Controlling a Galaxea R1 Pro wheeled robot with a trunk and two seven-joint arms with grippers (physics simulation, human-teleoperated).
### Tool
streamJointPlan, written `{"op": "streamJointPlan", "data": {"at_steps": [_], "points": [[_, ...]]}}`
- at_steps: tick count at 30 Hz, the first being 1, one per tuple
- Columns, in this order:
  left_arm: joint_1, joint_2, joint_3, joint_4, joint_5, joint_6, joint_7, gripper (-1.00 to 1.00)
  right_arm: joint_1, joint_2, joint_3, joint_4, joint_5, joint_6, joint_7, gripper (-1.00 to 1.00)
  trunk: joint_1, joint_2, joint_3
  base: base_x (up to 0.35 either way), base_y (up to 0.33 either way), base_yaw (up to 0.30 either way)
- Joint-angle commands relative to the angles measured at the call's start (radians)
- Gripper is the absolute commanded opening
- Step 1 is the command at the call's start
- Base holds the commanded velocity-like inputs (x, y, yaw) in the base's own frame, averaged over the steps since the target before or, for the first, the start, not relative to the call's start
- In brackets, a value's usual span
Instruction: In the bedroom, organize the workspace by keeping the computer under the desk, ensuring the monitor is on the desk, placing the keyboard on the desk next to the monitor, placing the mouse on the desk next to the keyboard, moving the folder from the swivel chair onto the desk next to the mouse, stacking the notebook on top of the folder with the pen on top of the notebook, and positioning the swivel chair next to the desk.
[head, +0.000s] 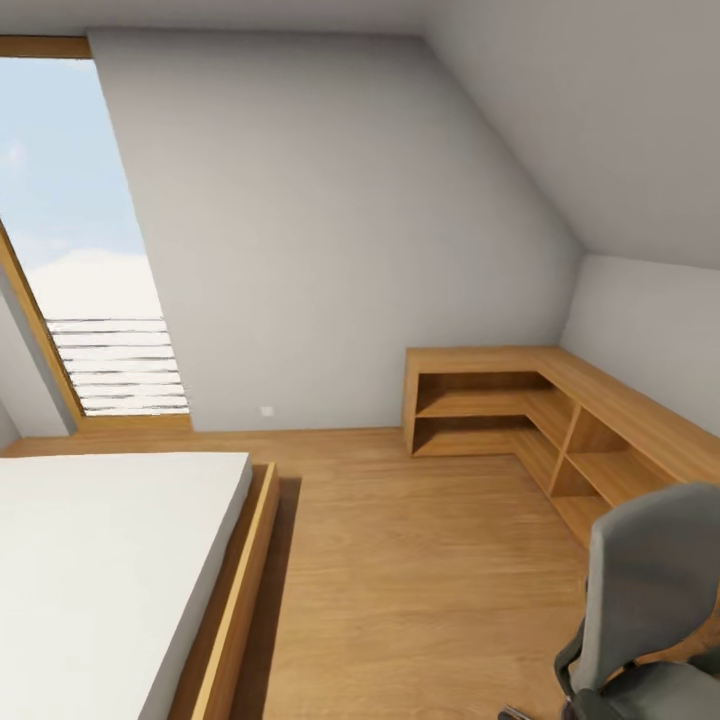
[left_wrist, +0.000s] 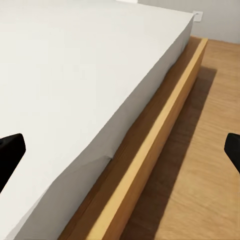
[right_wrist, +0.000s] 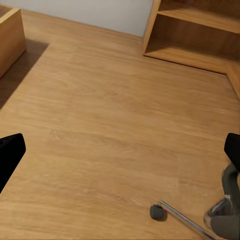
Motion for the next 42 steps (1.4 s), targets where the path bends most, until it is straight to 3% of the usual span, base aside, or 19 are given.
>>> {"op": "streamJointPlan", "data": {"at_steps": [1, 42], "points": [[0.000, 0.001, -0.008, -0.002, 0.009, -0.002, 0.003, 1.00, -0.001, 0.000, 0.009, 0.002, -0.004, -0.003, -0.005, 1.00, 0.001, -0.002, -0.002, 0.326, 0.003, 0.000], [0.000, 0.003, -0.009, -0.002, 0.008, -0.002, 0.000, 1.00, -0.001, 0.000, 0.008, 0.002, -0.004, -0.003, 0.000, 1.00, 0.001, -0.002, -0.002, 0.329, 0.000, 0.000]]}}
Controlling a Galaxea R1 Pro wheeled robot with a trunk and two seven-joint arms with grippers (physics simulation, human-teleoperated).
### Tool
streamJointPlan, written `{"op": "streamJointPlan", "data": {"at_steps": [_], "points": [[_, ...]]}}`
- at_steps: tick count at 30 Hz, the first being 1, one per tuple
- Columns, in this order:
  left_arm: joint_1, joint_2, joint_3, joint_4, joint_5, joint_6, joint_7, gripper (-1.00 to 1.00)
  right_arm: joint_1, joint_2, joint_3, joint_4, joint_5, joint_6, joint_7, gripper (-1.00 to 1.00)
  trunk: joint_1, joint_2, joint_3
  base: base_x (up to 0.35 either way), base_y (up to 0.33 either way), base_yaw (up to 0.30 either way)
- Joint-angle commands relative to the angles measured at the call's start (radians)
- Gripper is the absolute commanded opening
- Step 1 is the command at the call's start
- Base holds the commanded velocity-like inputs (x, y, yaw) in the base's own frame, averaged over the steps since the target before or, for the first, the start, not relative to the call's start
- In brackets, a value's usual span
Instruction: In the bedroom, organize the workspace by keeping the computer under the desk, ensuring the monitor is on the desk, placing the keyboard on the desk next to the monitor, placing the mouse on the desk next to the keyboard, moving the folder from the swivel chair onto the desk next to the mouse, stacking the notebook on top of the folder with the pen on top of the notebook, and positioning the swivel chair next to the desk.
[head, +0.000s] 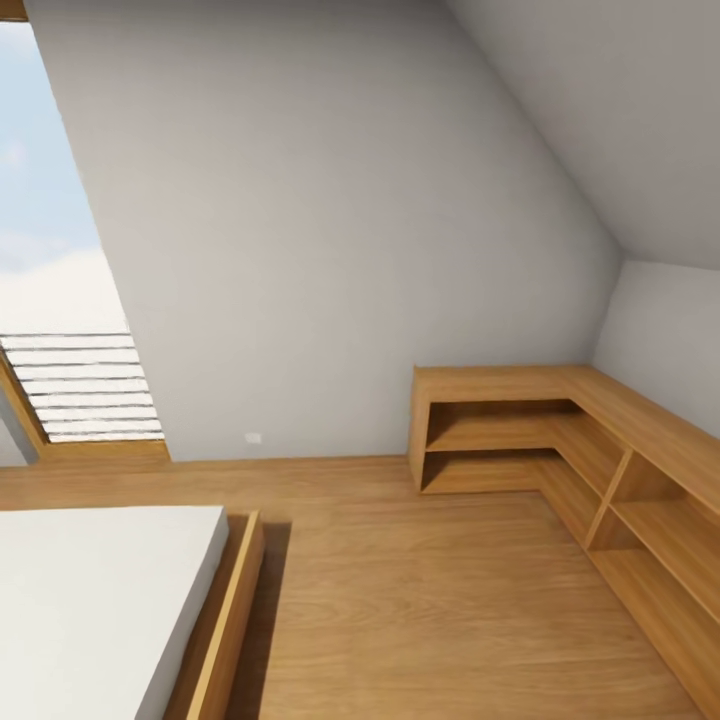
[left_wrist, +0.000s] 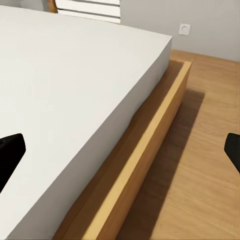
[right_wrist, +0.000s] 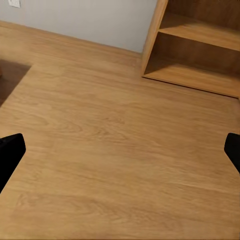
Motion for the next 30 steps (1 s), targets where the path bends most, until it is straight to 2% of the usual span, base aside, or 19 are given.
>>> {"op": "streamJointPlan", "data": {"at_steps": [1, 30], "points": [[0.000, 0.001, -0.008, -0.002, 0.009, -0.002, 0.003, 1.00, -0.001, 0.001, 0.009, 0.002, -0.004, -0.003, -0.005, 1.00, 0.001, -0.002, -0.002, 0.330, 0.000, 0.000], [0.000, 0.001, -0.008, 0.000, 0.009, -0.002, 0.003, 1.00, -0.001, 0.001, 0.009, 0.002, -0.002, -0.003, -0.004, 1.00, 0.001, -0.002, -0.002, 0.330, 0.000, 0.000]]}}
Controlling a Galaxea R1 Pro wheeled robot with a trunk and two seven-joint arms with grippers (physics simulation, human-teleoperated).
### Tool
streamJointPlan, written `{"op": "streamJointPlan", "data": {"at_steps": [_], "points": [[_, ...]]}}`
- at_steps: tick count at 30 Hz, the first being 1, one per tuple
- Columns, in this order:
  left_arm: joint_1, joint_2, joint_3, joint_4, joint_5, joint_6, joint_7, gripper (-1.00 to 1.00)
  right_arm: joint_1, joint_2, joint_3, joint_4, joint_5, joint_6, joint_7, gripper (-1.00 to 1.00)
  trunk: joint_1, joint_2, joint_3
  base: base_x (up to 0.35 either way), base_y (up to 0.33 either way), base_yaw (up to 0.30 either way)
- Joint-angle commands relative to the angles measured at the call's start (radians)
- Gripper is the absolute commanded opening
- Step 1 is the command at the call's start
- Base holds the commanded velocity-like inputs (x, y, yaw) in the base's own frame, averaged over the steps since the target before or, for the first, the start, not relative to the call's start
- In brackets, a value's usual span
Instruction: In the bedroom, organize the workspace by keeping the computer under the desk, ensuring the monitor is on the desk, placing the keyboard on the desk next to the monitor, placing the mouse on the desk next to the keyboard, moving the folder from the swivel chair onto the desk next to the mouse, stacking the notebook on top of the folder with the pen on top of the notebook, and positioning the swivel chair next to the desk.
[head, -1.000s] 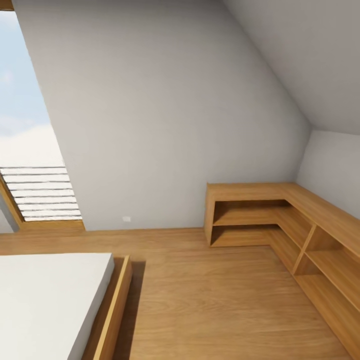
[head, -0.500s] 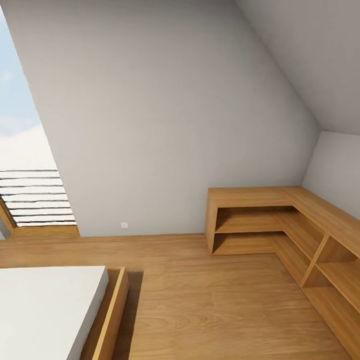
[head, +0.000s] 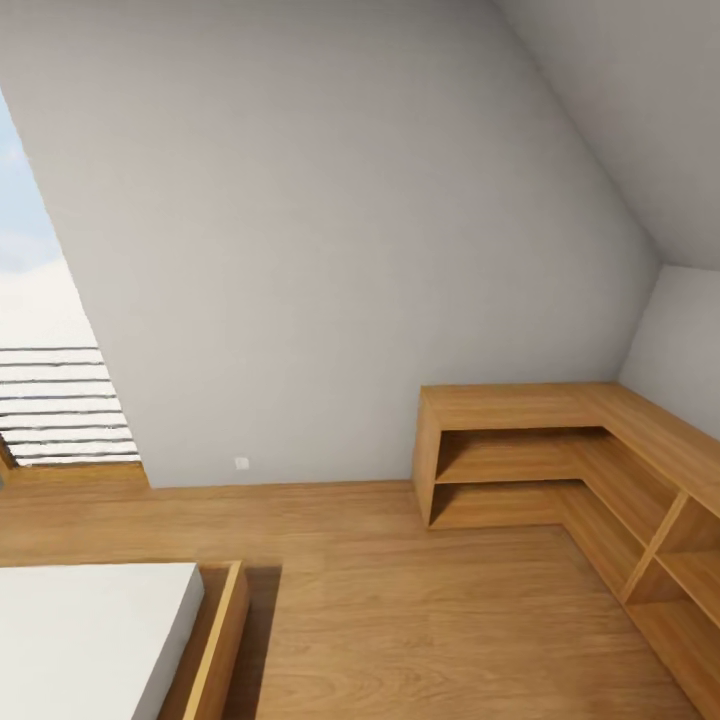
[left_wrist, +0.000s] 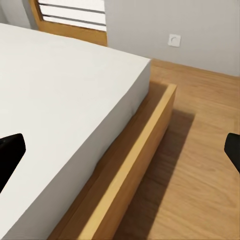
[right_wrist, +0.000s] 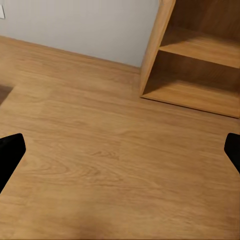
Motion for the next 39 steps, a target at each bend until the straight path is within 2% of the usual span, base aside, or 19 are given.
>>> {"op": "streamJointPlan", "data": {"at_steps": [1, 15, 29, 39], "points": [[0.000, 0.001, -0.008, -0.002, 0.009, -0.002, 0.003, 1.00, -0.001, 0.001, 0.009, 0.002, -0.004, -0.003, -0.005, 1.00, 0.001, -0.002, -0.002, 0.330, 0.000, 0.000], [0.000, 0.001, -0.008, -0.001, 0.009, -0.002, 0.003, 1.00, -0.001, 0.001, 0.009, 0.002, -0.004, -0.003, -0.006, 1.00, 0.001, -0.002, -0.002, 0.330, 0.000, 0.000], [0.000, 0.001, -0.008, 0.001, -0.009, -0.002, 0.003, 1.00, -0.001, 0.001, 0.009, 0.000, -0.005, -0.003, -0.009, 1.00, 0.001, -0.002, -0.002, 0.330, 0.000, -0.004], [0.000, 0.002, -0.007, 0.004, -0.010, -0.002, 0.003, 1.00, -0.001, 0.001, 0.009, 0.000, -0.005, -0.003, -0.007, 1.00, 0.001, -0.002, -0.002, 0.330, -0.024, -0.175]]}}
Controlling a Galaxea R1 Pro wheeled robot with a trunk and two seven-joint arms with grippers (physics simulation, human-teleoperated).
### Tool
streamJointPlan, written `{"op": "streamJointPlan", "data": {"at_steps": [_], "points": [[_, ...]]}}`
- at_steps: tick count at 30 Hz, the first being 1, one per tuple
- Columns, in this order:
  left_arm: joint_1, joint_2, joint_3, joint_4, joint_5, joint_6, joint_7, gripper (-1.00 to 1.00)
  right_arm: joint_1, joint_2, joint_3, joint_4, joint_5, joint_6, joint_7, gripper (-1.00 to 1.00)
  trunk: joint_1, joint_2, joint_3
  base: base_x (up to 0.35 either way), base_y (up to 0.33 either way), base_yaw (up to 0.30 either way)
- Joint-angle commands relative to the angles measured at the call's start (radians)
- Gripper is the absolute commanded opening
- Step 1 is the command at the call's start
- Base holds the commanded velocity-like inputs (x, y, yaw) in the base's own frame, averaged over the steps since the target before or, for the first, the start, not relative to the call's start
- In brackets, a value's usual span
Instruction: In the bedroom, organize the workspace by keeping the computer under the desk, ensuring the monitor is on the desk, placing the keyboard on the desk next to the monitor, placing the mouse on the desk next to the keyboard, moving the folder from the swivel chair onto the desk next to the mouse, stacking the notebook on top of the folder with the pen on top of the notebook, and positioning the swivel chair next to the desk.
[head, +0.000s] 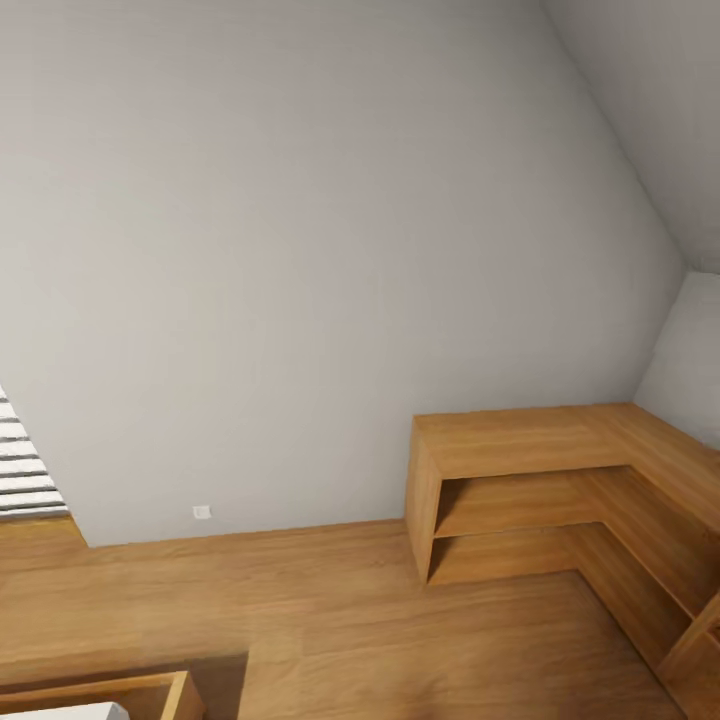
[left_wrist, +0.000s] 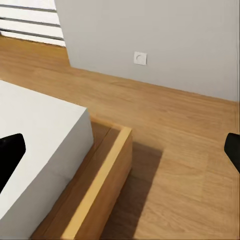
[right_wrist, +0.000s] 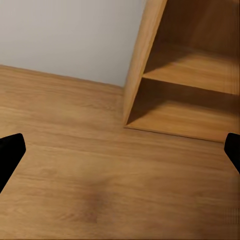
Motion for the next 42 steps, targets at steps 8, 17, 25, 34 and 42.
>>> {"op": "streamJointPlan", "data": {"at_steps": [8, 17, 25, 34, 42], "points": [[0.000, 0.000, -0.007, -0.002, 0.009, -0.002, 0.005, 1.00, -0.001, 0.001, 0.009, 0.002, -0.004, -0.002, -0.005, 1.00, 0.001, -0.002, -0.002, 0.195, -0.022, -0.252], [0.000, -0.001, -0.005, -0.002, 0.009, -0.002, 0.007, 1.00, -0.001, 0.001, 0.009, 0.002, -0.004, -0.001, -0.005, 1.00, 0.001, -0.002, -0.002, 0.019, -0.002, -0.259], [0.000, -0.001, -0.005, -0.002, 0.009, -0.002, 0.004, 1.00, -0.001, 0.001, 0.009, 0.002, -0.003, 0.000, -0.003, 1.00, 0.001, -0.002, -0.002, 0.001, 0.000, -0.260], [0.000, -0.002, -0.008, -0.003, 0.007, -0.002, 0.005, 1.00, -0.001, 0.001, 0.009, 0.002, -0.003, 0.004, -0.002, 1.00, 0.001, -0.002, -0.002, 0.000, 0.000, -0.260], [0.000, -0.001, -0.009, 0.002, -0.014, -0.002, 0.008, 1.00, -0.001, 0.000, 0.007, 0.002, -0.003, 0.007, -0.003, 1.00, 0.001, -0.002, -0.002, 0.000, 0.000, -0.260]]}}
